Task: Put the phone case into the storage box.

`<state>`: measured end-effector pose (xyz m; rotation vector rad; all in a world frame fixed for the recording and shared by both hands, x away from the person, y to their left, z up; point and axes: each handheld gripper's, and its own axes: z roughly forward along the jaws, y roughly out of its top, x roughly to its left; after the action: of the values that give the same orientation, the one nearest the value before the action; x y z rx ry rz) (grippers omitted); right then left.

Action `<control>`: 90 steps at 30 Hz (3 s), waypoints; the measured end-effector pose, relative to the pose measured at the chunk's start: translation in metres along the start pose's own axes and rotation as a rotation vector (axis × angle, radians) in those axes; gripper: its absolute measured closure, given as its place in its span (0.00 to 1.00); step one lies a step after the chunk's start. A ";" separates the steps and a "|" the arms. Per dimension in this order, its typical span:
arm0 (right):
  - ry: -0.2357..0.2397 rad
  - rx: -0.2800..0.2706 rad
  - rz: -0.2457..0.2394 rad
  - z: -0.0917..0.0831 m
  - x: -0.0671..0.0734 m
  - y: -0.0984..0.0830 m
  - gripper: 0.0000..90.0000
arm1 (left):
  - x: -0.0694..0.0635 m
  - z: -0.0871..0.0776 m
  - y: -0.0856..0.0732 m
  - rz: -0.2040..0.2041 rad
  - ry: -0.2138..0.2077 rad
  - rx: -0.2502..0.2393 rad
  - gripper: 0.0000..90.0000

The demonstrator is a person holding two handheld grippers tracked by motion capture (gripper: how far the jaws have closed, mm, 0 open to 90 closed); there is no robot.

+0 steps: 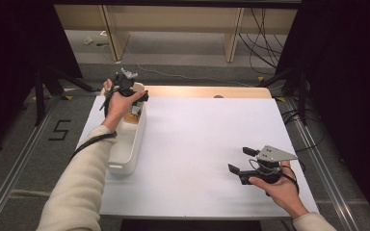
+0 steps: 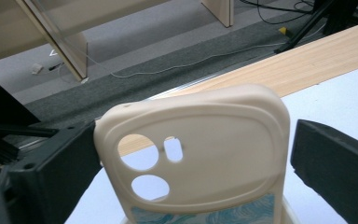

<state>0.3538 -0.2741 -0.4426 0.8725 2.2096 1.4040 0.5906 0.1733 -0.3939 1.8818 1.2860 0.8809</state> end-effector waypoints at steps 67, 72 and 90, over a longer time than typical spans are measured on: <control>-0.012 -0.001 -0.001 0.000 0.000 0.000 0.17 | -0.011 -0.091 0.015 0.016 -0.150 -0.160 0.01; -0.013 0.000 0.000 0.000 0.000 0.000 0.17 | -0.013 -0.098 0.008 0.018 -0.160 -0.159 0.01; -0.013 -0.002 -0.001 0.000 0.000 0.000 0.17 | -0.017 -0.112 -0.016 0.028 -0.188 -0.157 0.01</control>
<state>0.3540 -0.2739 -0.4423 0.8772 2.1985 1.3963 0.4852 0.1791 -0.3497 1.8150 1.0494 0.7759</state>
